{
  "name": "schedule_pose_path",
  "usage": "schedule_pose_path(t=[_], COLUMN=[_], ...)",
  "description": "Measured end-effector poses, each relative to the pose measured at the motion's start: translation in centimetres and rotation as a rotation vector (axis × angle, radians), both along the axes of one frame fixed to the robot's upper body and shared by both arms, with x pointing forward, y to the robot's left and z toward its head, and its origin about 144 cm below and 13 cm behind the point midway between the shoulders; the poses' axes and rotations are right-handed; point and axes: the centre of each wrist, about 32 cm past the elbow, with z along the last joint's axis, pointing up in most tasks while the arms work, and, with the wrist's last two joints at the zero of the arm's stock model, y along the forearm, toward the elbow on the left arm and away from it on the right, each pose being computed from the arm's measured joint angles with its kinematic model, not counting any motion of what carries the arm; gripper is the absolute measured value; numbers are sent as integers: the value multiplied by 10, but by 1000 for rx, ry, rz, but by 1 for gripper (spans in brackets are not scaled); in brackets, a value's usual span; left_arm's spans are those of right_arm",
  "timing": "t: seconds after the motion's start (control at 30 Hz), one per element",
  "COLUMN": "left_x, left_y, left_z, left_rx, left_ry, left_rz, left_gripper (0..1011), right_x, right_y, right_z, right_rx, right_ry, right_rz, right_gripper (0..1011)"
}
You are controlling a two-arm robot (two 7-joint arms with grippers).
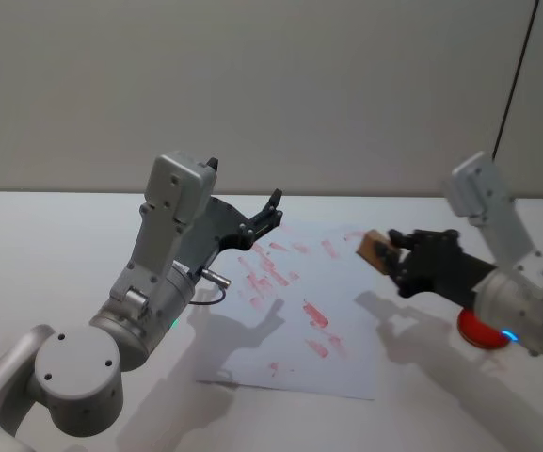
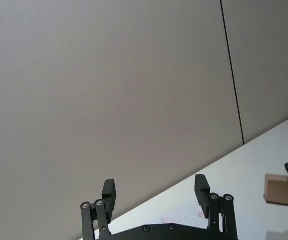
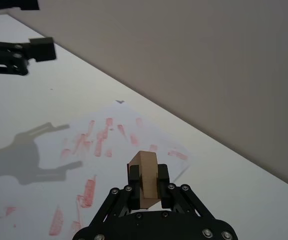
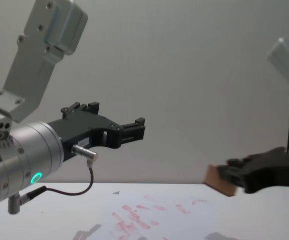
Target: Use the one hand to pick up the stamp and affix it onto the A4 paper.
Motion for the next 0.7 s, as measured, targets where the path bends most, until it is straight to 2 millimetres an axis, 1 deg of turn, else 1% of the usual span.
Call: schedule_pose_path(t=[0.03, 0.07, 0.13, 0.17, 0.23, 0.37, 0.7], left_x=[0, 0, 0, 0, 0, 0, 0], left_y=[0, 0, 0, 0, 0, 0, 0], left_z=[0, 0, 0, 0, 0, 0, 0], left_rx=[0, 0, 0, 0, 0, 0, 0], left_ry=[0, 0, 0, 0, 0, 0, 0], left_rz=[0, 0, 0, 0, 0, 0, 0], left_gripper=[1003, 1003, 1003, 1003, 1003, 1003, 1003], right_x=[-2, -2, -6, -6, -10, -16, -29], right_y=[-5, -5, -15, -15, -25, -36, -56], right_z=[-1, -1, -2, -2, -3, -5, -10], right_rx=[-6, -6, -17, -17, -29, -43, -70], right_ry=[3, 3, 6, 6, 9, 9, 25], right_rz=[-19, -19, -55, -55, -94, -139, -236], right_gripper=[206, 206, 206, 206, 208, 206, 208])
